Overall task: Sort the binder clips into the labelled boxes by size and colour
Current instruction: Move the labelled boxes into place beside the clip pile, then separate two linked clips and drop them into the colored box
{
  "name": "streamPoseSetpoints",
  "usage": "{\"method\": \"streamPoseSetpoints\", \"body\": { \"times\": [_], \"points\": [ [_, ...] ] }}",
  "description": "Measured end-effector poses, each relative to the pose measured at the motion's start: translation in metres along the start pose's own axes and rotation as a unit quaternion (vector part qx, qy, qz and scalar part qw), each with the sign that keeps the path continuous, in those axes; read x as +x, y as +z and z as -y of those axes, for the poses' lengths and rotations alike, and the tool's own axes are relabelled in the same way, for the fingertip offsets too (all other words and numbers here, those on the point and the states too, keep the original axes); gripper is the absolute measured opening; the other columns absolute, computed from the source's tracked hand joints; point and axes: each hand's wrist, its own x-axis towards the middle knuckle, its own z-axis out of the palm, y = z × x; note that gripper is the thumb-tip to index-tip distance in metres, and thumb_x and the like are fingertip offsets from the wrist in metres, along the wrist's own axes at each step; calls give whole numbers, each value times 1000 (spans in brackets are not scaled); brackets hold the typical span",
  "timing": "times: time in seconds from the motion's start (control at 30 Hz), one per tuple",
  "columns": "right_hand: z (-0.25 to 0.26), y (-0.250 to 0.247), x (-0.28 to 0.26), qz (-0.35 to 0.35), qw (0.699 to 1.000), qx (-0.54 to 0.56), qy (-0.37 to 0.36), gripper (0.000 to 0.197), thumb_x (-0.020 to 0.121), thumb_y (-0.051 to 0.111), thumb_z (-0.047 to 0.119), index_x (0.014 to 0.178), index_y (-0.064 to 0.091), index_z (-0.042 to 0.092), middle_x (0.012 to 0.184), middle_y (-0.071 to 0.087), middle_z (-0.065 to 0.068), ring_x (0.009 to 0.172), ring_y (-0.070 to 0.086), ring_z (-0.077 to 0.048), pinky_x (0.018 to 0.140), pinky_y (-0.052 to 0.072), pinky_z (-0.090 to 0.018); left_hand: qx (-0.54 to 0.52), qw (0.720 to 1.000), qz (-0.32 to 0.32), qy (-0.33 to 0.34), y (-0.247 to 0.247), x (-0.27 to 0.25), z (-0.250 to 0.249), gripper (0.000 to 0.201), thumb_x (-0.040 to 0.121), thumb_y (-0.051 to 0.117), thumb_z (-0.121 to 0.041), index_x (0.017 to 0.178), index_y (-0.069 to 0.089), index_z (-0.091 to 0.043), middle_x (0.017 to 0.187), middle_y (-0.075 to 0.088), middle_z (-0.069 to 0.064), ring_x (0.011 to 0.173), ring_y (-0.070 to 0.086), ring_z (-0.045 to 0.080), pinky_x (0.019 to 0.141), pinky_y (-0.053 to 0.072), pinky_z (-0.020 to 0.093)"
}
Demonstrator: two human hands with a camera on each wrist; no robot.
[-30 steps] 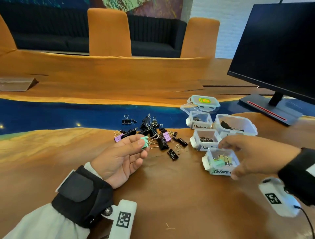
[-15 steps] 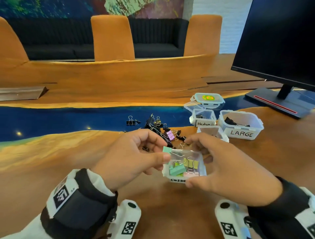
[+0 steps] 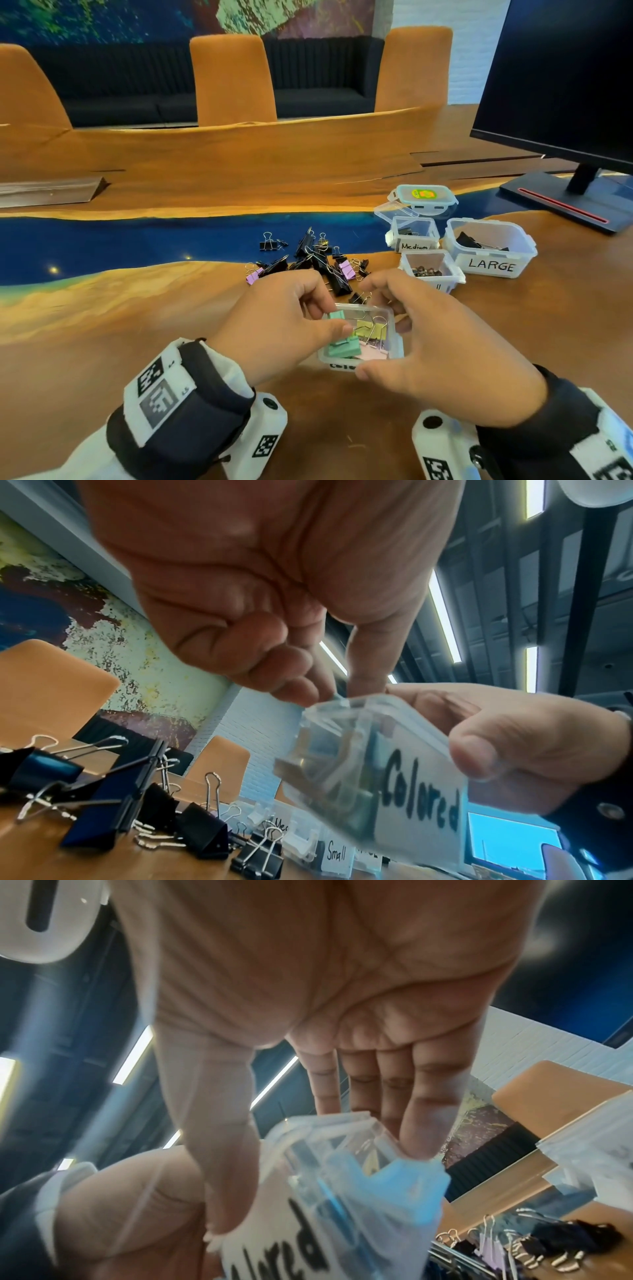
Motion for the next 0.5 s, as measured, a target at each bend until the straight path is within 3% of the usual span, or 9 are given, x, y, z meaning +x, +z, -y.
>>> {"method": "streamPoseSetpoints", "body": {
  "times": [0.2, 0.5],
  "points": [
    [0, -2, -3, -6, 1000, -10, -2, 77, 64, 84, 56, 125, 37, 52, 111, 51, 28, 106, 51, 7, 88, 49, -19, 28, 1000, -3, 12, 1, 4, 1, 18, 73, 85, -41, 77, 68, -36, 80, 60, -13, 60, 48, -3, 60, 36, 19],
    [-5, 0, -3, 1, 1000, -4, -3, 75, 62, 85, 57, 121, 38, 53, 112, 53, 28, 108, 52, 6, 87, 50, -20, 89, 995, 28, 24, -2, 8, -4, 8, 81, 79, -39, 78, 73, -35, 88, 56, -13, 72, 51, 2, 70, 42, 24]
  ]
}}
